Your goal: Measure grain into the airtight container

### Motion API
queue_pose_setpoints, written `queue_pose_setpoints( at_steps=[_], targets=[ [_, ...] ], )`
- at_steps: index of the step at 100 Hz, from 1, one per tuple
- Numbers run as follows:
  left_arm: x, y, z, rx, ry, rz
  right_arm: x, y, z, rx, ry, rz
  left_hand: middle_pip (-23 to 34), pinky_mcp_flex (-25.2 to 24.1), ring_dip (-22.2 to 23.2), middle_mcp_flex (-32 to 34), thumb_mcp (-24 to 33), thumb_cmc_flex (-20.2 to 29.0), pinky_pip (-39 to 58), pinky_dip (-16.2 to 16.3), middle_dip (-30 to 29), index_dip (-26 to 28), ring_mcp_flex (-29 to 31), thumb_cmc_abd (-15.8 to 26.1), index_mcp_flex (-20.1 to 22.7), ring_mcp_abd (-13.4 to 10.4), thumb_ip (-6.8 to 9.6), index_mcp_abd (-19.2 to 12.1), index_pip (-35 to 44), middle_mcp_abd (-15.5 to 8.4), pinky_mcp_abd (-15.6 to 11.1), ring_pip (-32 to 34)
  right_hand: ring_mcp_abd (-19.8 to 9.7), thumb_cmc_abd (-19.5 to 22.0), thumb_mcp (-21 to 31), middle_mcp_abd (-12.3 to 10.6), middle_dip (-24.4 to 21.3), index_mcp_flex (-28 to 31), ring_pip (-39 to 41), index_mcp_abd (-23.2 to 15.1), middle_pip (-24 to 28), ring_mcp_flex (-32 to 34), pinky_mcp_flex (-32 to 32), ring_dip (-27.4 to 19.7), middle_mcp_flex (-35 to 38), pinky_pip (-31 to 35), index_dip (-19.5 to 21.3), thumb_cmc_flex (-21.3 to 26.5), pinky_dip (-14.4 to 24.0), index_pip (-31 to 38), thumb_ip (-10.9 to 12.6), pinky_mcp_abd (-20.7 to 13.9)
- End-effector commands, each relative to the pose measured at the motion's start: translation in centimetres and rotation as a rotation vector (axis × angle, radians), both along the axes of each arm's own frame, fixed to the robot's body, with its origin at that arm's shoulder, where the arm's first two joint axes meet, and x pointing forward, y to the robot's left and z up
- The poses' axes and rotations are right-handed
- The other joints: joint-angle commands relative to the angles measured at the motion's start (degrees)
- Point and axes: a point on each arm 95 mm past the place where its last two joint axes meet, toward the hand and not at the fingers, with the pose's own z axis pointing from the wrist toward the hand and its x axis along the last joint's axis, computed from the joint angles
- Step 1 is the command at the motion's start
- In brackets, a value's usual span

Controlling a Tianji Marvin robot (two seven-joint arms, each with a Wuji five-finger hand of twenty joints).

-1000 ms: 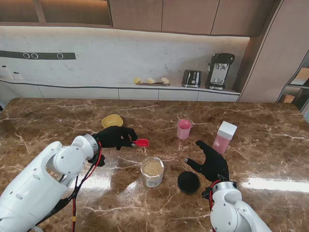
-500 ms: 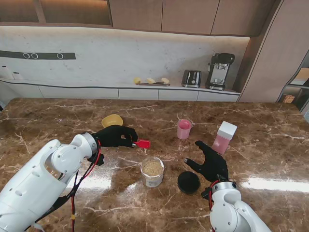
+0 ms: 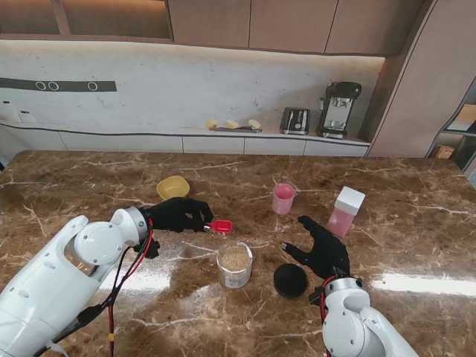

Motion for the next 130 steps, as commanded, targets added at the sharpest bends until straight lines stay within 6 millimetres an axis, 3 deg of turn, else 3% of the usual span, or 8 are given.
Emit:
queue_pose_setpoints(
  at_steps=[1,24,54,57,61,70,130],
  targets=[
    [-0.4,0.1,-0.8,0.004,0.011,-0.004,0.2,0.1,-0.4,0.004,0.011,0.008,1.9,1.1,0.5,2.7,2.8,6.0,1.7,2.0,-0.8,2.9,4.0,3.0,1.8,2.2,2.23,-2.7,4.3,0.5,1.6,4.1,-2.1,0.2,-1.1,-1.5,-0.5,1.5,-0.9,-1.5,-0.4,2.2,1.0,-0.7,1.1,-0.2,-0.5,1.0,-3.0,0.9,1.9,-3.1],
    [-0.8,0.1,-1.6,-0.003,0.014,0.016,1.4,0.4,0.0,0.020,0.003,0.017,3.4,1.9,-1.3,3.6,2.8,6.1,2.3,2.4,-0.1,2.9,4.1,2.6,2.4,2.0,2.19,-3.1,4.4,0.8,1.6,6.3,-2.1,-1.2,-0.9,-1.0,-1.4,1.9,-0.7,-1.3,-0.3,3.3,2.2,-1.6,1.6,1.5,-0.8,1.9,-4.6,1.5,1.9,-3.7],
    [-1.6,0.8,-2.2,-0.030,-0.012,0.056,3.3,1.4,-0.2,0.050,0.046,0.008,3.7,0.8,-1.9,3.1,2.8,5.8,2.3,2.6,0.4,3.1,4.0,2.7,2.3,2.2,2.34,-3.8,4.0,0.4,1.4,6.4,-1.4,-4.2,-2.6,1.1,-2.2,-2.6,0.3,2.5,2.0,3.7,2.6,-2.0,-2.4,4.7,-1.0,4.6,-7.2,1.8,2.1,-2.8],
    [-1.6,0.9,-2.2,-0.032,-0.015,0.060,3.4,1.5,-0.2,0.053,0.053,0.003,3.6,0.8,-1.9,3.1,2.8,5.7,2.3,2.6,0.5,3.0,4.0,2.6,2.3,2.2,2.34,-3.8,4.0,0.4,1.5,6.3,-1.3,-5.2,1.8,1.2,-2.3,-2.7,0.6,2.6,2.7,3.7,2.6,-1.9,-2.5,5.1,-1.0,3.0,-7.8,2.4,2.5,-2.7],
    [-1.7,1.1,-2.2,-0.032,-0.019,0.065,3.5,1.6,-0.4,0.056,0.064,-0.004,3.6,0.7,-2.0,3.1,2.8,5.7,2.3,2.7,0.5,2.9,3.9,2.7,2.3,2.3,2.35,-3.9,3.8,0.4,1.5,6.3,-1.2,-5.6,9.6,1.4,-2.4,-2.9,0.6,3.0,3.0,3.7,2.6,-1.9,-2.6,5.6,-1.3,0.6,-8.5,3.0,0.6,-2.6],
    [-1.9,1.4,-2.2,-0.033,-0.026,0.075,3.8,1.9,-0.7,0.067,0.088,-0.016,3.5,0.4,-2.1,3.1,2.9,5.6,2.2,2.7,0.6,2.7,3.9,2.7,2.4,2.5,2.39,-4.0,3.6,0.2,1.5,6.0,-0.8,-6.1,13.5,1.9,-2.3,-2.3,1.0,3.4,3.5,4.1,3.0,-1.8,-1.9,6.3,-1.0,0.0,-8.6,4.2,-1.1,-2.1],
    [-2.7,2.4,-2.7,-0.037,-0.057,0.101,5.9,2.0,-1.7,0.123,0.208,-0.084,3.5,-0.9,-1.7,2.6,3.0,5.0,1.8,3.1,1.0,2.0,3.6,3.0,1.8,2.9,2.43,-4.2,3.2,-0.3,1.3,4.8,-0.8,-6.1,14.2,2.0,-2.8,-1.1,0.5,3.3,2.9,3.9,2.5,-2.2,-0.9,6.6,-2.5,-0.5,-9.0,4.9,-1.7,-1.7]
  ],
)
